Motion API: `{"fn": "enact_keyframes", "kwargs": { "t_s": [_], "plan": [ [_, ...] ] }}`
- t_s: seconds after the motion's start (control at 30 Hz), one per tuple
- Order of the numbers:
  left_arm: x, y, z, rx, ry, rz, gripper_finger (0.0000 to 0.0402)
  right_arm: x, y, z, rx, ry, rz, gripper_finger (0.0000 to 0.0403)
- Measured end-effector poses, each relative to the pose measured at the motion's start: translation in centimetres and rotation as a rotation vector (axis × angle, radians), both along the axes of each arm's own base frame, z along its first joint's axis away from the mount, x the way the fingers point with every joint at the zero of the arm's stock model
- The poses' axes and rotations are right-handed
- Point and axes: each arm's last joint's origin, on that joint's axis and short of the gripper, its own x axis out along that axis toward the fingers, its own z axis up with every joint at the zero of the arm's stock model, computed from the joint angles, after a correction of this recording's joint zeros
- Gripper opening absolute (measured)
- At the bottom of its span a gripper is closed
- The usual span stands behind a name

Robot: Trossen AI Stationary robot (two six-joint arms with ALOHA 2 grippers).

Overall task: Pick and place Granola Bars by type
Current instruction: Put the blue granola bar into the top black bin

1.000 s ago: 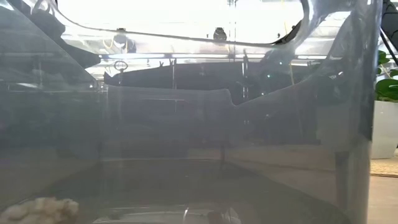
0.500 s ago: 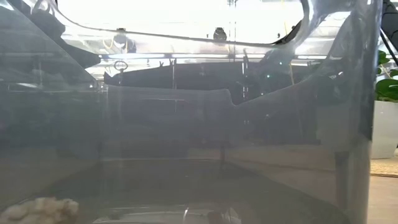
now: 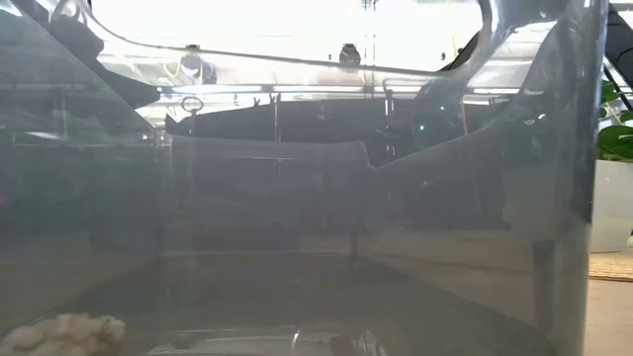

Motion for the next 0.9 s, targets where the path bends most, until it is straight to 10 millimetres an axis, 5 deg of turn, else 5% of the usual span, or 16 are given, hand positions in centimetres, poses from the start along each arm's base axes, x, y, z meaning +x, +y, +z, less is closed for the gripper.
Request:
{"fn": "enact_keyframes", "kwargs": {
  "t_s": [0.43, 0.9],
  "plan": [
    [0.0, 0.0, 0.0, 0.0, 0.0, 0.0, 0.0047, 0.6, -0.2, 0.3, -0.025, -0.084, 0.092, 0.0008],
    [0.0, 0.0, 0.0, 0.0, 0.0, 0.0, 0.0047, 1.1, 0.0, 0.3, -0.018, -0.109, 0.108, 0.0023]
  ]
}}
